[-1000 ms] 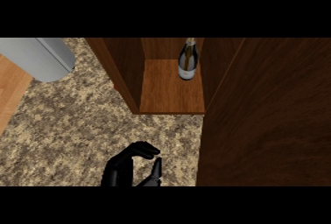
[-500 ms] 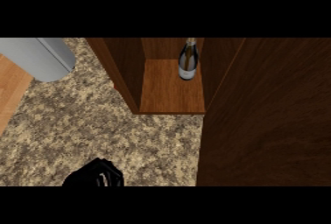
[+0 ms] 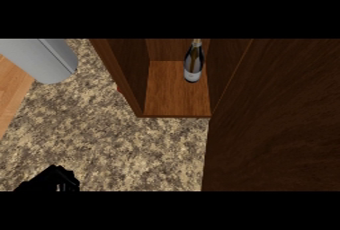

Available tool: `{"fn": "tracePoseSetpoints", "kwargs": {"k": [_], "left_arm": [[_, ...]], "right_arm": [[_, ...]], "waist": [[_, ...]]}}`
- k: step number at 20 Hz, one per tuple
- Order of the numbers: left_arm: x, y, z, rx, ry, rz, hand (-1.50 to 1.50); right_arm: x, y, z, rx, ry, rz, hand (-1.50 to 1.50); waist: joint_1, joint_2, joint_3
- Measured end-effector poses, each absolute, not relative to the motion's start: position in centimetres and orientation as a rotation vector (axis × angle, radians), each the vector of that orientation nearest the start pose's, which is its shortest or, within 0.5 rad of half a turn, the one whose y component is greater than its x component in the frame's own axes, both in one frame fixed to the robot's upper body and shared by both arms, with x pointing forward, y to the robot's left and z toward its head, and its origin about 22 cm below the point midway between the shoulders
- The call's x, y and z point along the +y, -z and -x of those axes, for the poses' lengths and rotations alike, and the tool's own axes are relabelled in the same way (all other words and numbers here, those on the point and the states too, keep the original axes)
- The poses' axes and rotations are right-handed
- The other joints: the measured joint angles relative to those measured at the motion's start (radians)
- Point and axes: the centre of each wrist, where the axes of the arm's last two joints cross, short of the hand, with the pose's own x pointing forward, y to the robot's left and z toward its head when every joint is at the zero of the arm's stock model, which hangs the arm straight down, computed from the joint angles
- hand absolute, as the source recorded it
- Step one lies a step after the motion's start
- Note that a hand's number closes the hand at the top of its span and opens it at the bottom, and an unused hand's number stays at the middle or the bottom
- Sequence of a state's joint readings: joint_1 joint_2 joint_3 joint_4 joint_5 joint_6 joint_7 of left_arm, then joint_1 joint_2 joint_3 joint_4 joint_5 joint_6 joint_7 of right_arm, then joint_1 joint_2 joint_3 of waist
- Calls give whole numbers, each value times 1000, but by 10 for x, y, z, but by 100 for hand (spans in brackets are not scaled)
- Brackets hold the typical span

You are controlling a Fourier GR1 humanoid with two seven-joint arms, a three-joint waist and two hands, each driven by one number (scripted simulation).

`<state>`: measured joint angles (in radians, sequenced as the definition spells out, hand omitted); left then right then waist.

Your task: Pick up the wine, place it into the cabinet and close the cabinet

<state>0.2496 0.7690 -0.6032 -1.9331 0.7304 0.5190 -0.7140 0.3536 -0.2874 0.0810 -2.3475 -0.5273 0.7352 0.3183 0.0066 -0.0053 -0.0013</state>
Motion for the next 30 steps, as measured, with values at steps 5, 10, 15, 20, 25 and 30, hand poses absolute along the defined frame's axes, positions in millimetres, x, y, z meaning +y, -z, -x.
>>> {"fn": "tracePoseSetpoints", "kwargs": {"k": [5, 10, 15, 20, 25, 30], "left_arm": [[281, -39, -134, -1903, -44, 58, 150], [308, -45, -135, -1904, -44, 38, 150], [328, -46, -131, -1894, -47, 44, 150], [344, -45, -128, -1885, -43, 49, 150], [356, -51, -130, -1886, -36, 68, 150], [364, -56, -132, -1892, -31, 84, 150]], "right_arm": [[-223, -126, -133, -1614, -821, -903, 150], [-191, -130, -133, -1599, -894, -982, 150], [-159, -142, -129, -1616, -979, -921, 150], [-145, -160, -128, -1701, -1045, -790, 150], [-137, -163, -129, -1715, -1081, -761, 150], [-135, -164, -130, -1722, -1108, -768, 150]], "waist": [[2, -5, -1], [-2, -11, -3], [-3, -17, -5], [3, -17, -6], [18, -15, -6], [35, -11, -8]]}}
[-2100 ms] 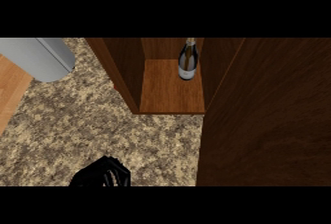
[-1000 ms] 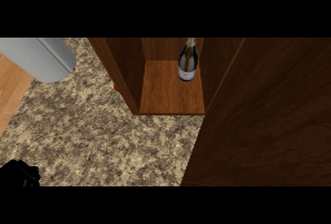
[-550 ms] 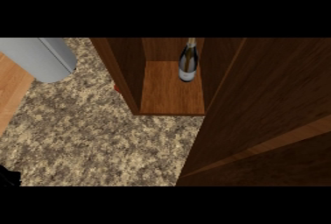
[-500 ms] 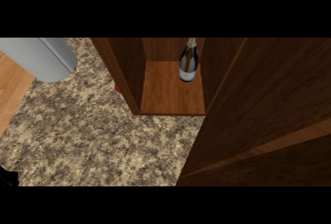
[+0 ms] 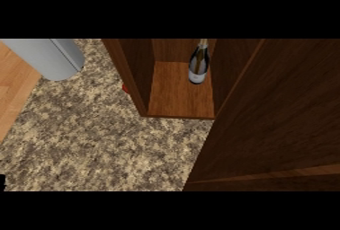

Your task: Pick up the wine, place it into the cabinet and close the cabinet

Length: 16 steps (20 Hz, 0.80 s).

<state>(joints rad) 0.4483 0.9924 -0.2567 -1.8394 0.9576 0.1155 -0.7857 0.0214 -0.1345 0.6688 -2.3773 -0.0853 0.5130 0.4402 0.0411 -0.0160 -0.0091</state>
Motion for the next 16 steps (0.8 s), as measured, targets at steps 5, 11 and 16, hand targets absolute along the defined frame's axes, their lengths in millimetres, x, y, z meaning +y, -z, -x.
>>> {"fn": "tracePoseSetpoints", "kwargs": {"k": [5, 11, 16], "left_arm": [[368, -59, -134, -1892, -29, 101, 150], [370, -60, -134, -1889, -16, 126, 150], [371, -61, -135, -1889, -5, 149, 150]], "right_arm": [[-133, -163, -132, -1720, -1118, -799, 150], [-132, -160, -133, -1715, -1100, -840, 150], [-135, -157, -136, -1707, -1054, -863, 150]], "waist": [[14, 4, -1], [29, 12, -3], [46, 19, -5]]}}
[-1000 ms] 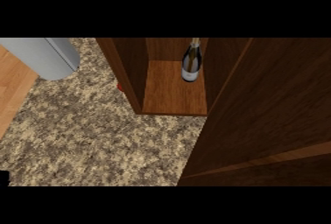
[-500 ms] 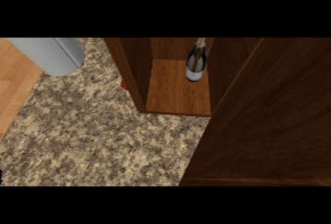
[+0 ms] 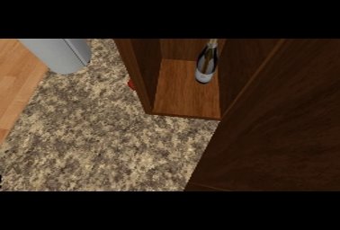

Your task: Pick up the wine, place it into the cabinet and close the cabinet

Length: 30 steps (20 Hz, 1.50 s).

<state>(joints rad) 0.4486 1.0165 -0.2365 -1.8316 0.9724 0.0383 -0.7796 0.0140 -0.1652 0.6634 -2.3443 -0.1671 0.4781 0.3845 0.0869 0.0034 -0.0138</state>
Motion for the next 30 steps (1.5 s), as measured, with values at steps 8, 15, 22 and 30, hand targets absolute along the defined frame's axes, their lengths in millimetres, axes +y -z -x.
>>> {"fn": "tracePoseSetpoints", "kwargs": {"k": [8, 15, 22, 30], "left_arm": [[369, -62, -136, -1891, 9, 179, 150], [367, -65, -140, -1903, 24, 206, 150], [363, -67, -144, -1908, 50, 246, 150], [359, -71, -152, -1924, 69, 284, 150]], "right_arm": [[-137, -159, -142, -1735, -1063, -835, 150], [-138, -161, -159, -1764, -1055, -772, 150], [-125, -167, -202, -1815, -960, -655, 150], [-88, -191, -258, -1852, -879, -437, 150]], "waist": [[28, 12, -3], [51, 28, -4], [91, 37, -4], [125, 49, -1]]}}
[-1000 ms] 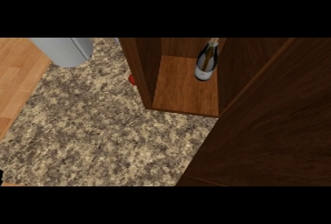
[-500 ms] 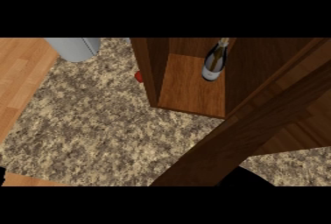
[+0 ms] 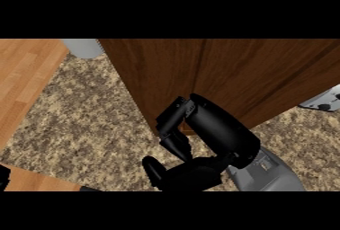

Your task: Pick up the wine, place it into the cabinet and close the cabinet

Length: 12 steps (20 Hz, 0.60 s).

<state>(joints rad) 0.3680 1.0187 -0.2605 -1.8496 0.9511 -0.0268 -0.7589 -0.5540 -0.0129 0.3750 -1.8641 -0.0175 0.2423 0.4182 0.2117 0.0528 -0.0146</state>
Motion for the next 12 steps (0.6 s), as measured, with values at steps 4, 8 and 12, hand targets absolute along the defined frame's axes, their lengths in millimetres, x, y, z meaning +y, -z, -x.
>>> {"fn": "tracePoseSetpoints", "kwargs": {"k": [4, 8, 12], "left_arm": [[357, -72, -155, -1928, 75, 301, 150], [355, -75, -161, -1939, 86, 316, 150], [355, -76, -164, -1943, 93, 318, 150]], "right_arm": [[-71, -207, -287, -1862, -851, -345, 150], [-56, -222, -314, -1848, -814, -285, 150], [-51, -228, -331, -1809, -755, -301, 150]], "waist": [[19, 7, 1], [28, 13, 4], [32, 10, 13]]}}
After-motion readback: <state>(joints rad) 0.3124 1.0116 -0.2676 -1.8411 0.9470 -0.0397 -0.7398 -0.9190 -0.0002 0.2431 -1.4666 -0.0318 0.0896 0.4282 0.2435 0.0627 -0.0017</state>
